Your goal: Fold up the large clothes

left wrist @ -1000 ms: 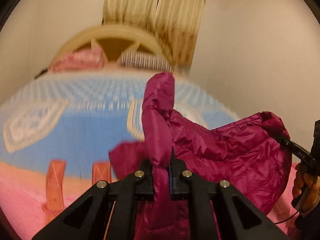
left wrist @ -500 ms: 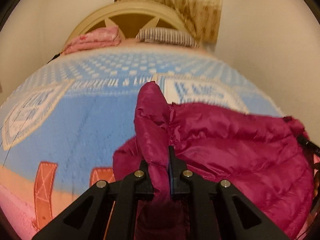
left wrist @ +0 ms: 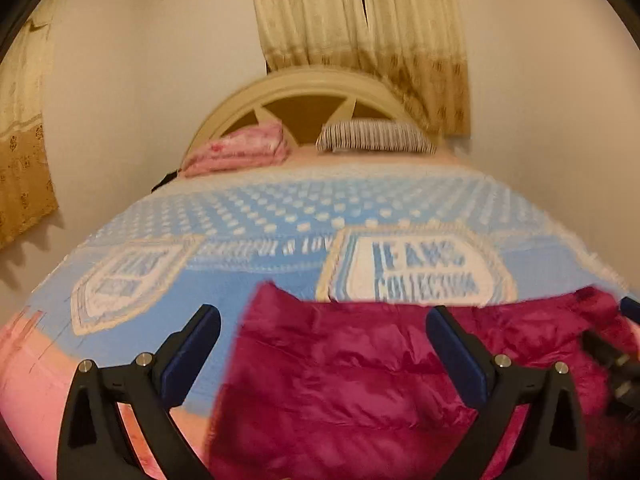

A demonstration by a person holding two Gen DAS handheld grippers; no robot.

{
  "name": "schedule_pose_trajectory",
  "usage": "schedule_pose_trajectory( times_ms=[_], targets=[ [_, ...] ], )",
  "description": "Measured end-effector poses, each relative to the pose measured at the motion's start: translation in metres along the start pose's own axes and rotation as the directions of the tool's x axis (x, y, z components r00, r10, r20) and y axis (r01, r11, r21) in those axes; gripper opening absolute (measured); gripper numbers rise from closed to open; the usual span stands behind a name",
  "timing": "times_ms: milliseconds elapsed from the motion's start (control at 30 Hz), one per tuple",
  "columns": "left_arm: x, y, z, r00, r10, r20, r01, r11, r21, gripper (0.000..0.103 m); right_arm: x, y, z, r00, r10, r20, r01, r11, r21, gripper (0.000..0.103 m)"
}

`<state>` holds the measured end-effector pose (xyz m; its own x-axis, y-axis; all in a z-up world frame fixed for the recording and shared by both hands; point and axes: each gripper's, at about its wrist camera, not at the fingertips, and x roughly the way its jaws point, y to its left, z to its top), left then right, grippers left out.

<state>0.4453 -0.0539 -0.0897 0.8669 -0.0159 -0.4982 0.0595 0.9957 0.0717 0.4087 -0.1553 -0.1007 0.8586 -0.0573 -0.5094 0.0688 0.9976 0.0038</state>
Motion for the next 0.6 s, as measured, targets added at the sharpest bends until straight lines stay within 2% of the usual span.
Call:
schedule_pose_trajectory(
  times_ms=[33, 100, 233, 600],
  targets=[
    [0.010, -0.008, -0.007, 1.000, 0.001, -0.028, 0.000, 0.999, 0.036, 0.102, 0.016, 0.009, -0.005, 1.000, -0.003, -0.026, 0.003, 1.000, -0.029, 0.087],
    [0.039, -0.019, -0.023, 0.996, 0.027, -0.087, -0.020, 0.997, 0.076, 0.102, 0.050, 0.018, -0.016, 0.995, -0.020, -0.097, 0.015, 0.999, -0.052, 0.086],
    [0.075, -0.012, -0.037, 0.986, -0.016, -0.167, 0.018, 1.000, 0.010, 0.102, 0.079, 0.013, -0.032, 0.986, -0.029, -0.163, 0.025, 0.999, -0.026, 0.086],
    [0.096, -0.015, -0.049, 0.965, -0.075, -0.253, 0.066, 0.997, -0.042, 0.102, 0.092, 0.005, -0.044, 0.977, -0.008, -0.212, 0.016, 0.999, 0.036, 0.087]
  ],
)
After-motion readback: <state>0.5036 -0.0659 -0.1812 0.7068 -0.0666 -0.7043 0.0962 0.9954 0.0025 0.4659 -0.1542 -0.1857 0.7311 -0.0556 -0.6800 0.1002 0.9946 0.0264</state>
